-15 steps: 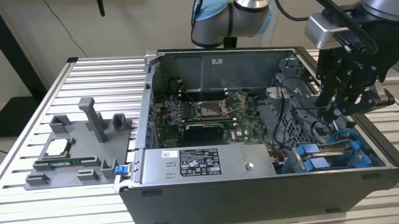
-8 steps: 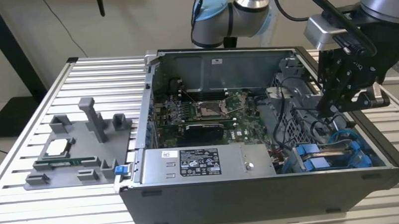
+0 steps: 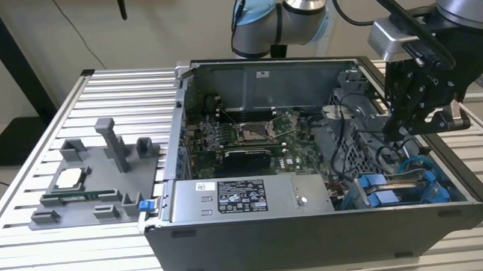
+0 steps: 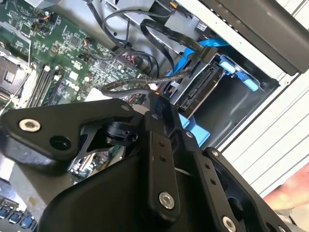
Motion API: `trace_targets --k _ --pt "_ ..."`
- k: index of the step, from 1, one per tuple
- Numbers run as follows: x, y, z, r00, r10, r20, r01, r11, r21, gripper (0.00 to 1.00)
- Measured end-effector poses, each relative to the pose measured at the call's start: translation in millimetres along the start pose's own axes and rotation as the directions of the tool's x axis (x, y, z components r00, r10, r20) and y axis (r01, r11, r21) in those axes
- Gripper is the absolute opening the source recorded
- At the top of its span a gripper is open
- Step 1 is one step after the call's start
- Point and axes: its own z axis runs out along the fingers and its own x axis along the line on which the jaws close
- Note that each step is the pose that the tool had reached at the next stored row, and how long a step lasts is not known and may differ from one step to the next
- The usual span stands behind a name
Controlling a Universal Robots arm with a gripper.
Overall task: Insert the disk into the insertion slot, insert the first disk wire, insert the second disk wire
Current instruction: 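Insert the first disk wire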
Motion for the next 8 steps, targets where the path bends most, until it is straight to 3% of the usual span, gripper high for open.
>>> trace_targets --k 8 --pt "0.0 0.0 0.2 1.0000 0.000 0.0001 0.000 1.0000 0.0000 0.00"
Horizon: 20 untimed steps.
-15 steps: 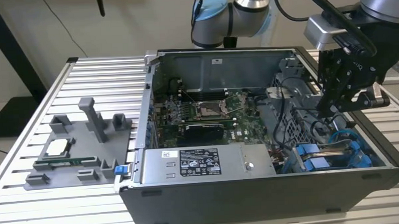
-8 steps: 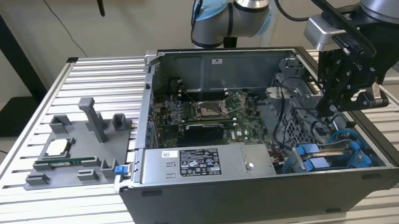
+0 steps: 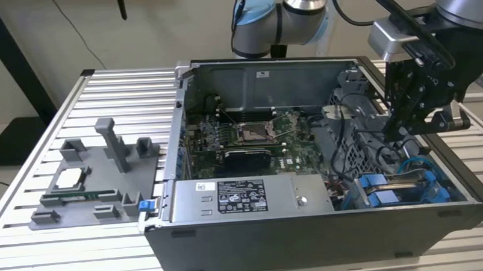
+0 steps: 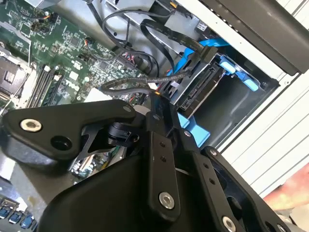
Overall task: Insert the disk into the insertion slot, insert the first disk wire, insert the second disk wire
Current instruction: 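Insert the first disk wire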
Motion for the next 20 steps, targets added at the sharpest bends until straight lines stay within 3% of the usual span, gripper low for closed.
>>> trace_targets --k 8,20 --pt "2.4 -0.8 0.2 1.0000 0.000 -0.0011 0.000 1.0000 -0.0023 0.00" --pt "15.1 -5.7 0.4 1.0000 0.002 -0.0036 -0.002 0.9998 -0.0189 0.00"
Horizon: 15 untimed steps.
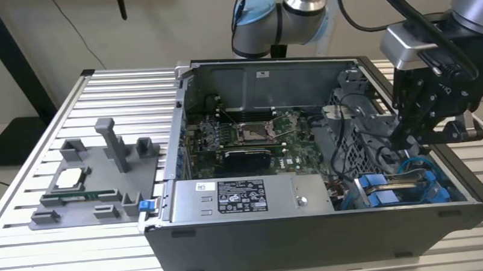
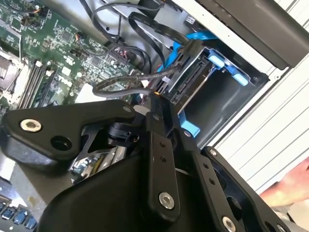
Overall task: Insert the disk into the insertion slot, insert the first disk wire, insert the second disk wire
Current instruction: 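Insert the first disk wire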
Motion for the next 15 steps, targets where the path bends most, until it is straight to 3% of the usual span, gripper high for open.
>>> trace_targets --k 15 --pt "12.8 -7.5 2.3 1.0000 0.002 -0.0041 -0.002 0.9998 -0.0204 0.00"
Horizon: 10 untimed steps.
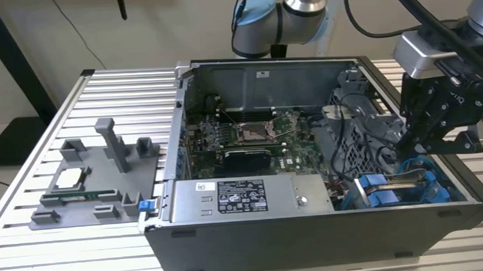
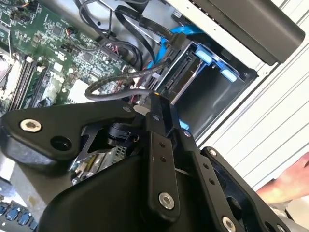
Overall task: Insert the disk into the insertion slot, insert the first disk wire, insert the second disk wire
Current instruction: 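Insert the first disk wire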
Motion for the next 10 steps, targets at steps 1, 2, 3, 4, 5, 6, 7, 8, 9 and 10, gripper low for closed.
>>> trace_targets --k 1,2,3,4,5,6,7,8,9,10 --pt "0.6 -0.6 0.3 1.0000 0.000 -0.0004 0.000 1.0000 -0.0015 0.00" --pt "1.3 -1.3 0.6 1.0000 0.000 -0.0010 0.000 1.0000 -0.0032 0.00" --pt "2.0 -2.0 0.9 1.0000 0.000 -0.0016 0.000 1.0000 -0.0051 0.00" --pt "2.7 -2.8 1.2 1.0000 0.001 -0.0022 -0.001 1.0000 -0.0070 0.00" --pt "3.5 -3.4 1.5 1.0000 0.001 -0.0028 -0.001 1.0000 -0.0088 0.00" --pt "4.3 -4.0 1.8 1.0000 0.001 -0.0031 -0.001 0.9999 -0.0103 0.00" --pt "5.1 -4.7 2.1 1.0000 0.001 -0.0034 -0.001 0.9999 -0.0118 0.00" --pt "6.0 -5.2 2.3 1.0000 0.001 -0.0038 -0.001 0.9999 -0.0133 0.00" --pt "6.8 -5.8 2.6 1.0000 0.001 -0.0041 -0.001 0.9999 -0.0146 0.00" --pt "7.7 -6.5 2.8 1.0000 0.001 -0.0044 -0.002 0.9999 -0.0161 0.00"
